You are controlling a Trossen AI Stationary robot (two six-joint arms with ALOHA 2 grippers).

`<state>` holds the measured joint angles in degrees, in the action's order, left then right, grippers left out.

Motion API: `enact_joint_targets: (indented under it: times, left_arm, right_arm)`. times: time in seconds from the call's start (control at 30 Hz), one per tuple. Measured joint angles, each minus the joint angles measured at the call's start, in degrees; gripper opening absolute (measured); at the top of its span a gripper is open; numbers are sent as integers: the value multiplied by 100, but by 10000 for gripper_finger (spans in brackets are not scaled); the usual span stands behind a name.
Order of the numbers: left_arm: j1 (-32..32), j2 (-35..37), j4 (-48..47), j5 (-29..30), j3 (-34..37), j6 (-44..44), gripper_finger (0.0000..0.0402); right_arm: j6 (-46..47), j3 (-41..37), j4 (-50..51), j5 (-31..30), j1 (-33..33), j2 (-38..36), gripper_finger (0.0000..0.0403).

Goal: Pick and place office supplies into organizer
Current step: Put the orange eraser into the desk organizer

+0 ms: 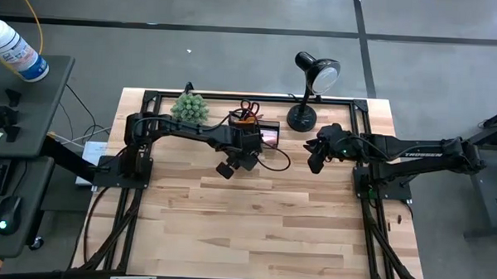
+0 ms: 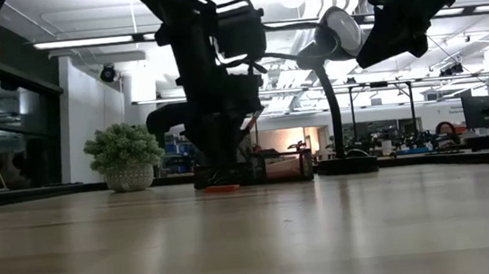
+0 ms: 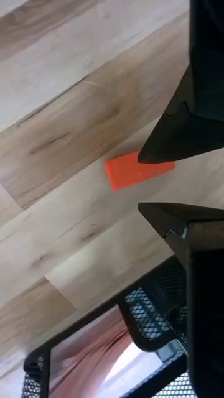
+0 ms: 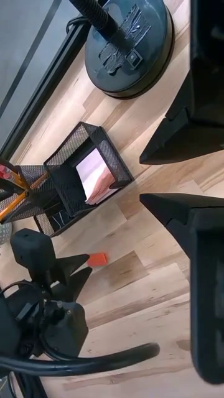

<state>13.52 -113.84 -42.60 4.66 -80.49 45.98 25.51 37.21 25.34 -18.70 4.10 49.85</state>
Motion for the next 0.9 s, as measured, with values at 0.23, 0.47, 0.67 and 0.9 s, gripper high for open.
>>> enact_joint_targets:
  times: [0.23,0.47,0.67,0.9]
  left_arm:
    - [-2,-72,-93,91,-11,-189,102]
    - [-9,-70,-67,-35,-13,-182,102]
    - [-94,-121,-107,-109,-12,-145,102]
    - [-167,-122,-28,-124,-12,-339,116]
  right_arm:
    - [-1,0,0,0,0,-1,78]
    - [-1,0,-2,-20,-2,0,78]
    - [-3,0,-2,-22,-2,-1,78]
    - [-3,0,-2,-22,-2,0,78]
